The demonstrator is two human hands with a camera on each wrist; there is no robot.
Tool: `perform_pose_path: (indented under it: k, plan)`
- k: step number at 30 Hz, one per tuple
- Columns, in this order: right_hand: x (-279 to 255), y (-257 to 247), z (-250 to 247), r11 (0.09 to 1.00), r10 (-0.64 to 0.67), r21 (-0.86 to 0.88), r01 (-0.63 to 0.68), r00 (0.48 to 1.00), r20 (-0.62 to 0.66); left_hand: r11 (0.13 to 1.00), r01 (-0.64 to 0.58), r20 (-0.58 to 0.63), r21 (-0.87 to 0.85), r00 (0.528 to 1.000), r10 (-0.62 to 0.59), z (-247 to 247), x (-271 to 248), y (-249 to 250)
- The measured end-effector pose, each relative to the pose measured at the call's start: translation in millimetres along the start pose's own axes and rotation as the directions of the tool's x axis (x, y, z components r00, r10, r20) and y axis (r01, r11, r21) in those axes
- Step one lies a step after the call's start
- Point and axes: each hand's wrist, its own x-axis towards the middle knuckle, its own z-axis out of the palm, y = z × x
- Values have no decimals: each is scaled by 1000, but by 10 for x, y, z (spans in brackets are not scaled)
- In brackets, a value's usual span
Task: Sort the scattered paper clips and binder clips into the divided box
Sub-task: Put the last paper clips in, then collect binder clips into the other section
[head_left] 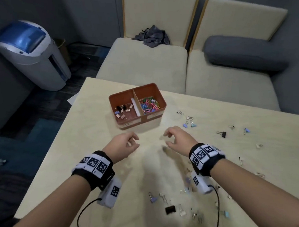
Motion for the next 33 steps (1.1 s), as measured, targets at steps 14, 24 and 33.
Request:
perform_pose_path:
  k: [14, 24, 33]
  plan:
    - [-1251, 648, 759, 981, 137, -166, -104, 969, 205, 924, -162, 425, 347, 905, -1, 1381, -545, -258]
    - [-1353, 641, 1067, 976, 215, -24, -215, 976, 41, 939, -161, 304, 305, 951, 64, 1456, -579, -274]
    - [-1288, 599, 1076, 967, 252, 34, -252, 968, 22, 995, -39, 181, 95, 983, 22, 1331, -563, -152]
